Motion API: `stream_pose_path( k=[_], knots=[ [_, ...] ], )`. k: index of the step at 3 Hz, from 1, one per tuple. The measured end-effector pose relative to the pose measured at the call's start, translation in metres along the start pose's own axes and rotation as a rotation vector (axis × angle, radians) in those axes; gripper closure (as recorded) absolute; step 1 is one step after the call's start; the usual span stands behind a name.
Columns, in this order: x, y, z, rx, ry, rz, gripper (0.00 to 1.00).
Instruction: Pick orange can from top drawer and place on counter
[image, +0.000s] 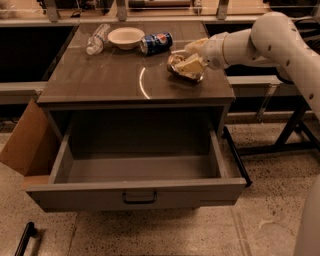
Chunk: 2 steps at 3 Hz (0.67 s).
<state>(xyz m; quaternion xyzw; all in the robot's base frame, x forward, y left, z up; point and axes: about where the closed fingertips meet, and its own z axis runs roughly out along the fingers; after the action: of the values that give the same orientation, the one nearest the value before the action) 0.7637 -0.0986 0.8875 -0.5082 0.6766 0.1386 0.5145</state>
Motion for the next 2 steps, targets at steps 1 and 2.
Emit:
stream_pose_path(
  k=[1, 2],
  knots=[
    [-0.001, -0.004, -0.001, 0.011, -0.001, 0.004, 0.0],
    [-0.009, -0.002, -0.026, 0.022, 0.002, -0.005, 0.0]
  ],
)
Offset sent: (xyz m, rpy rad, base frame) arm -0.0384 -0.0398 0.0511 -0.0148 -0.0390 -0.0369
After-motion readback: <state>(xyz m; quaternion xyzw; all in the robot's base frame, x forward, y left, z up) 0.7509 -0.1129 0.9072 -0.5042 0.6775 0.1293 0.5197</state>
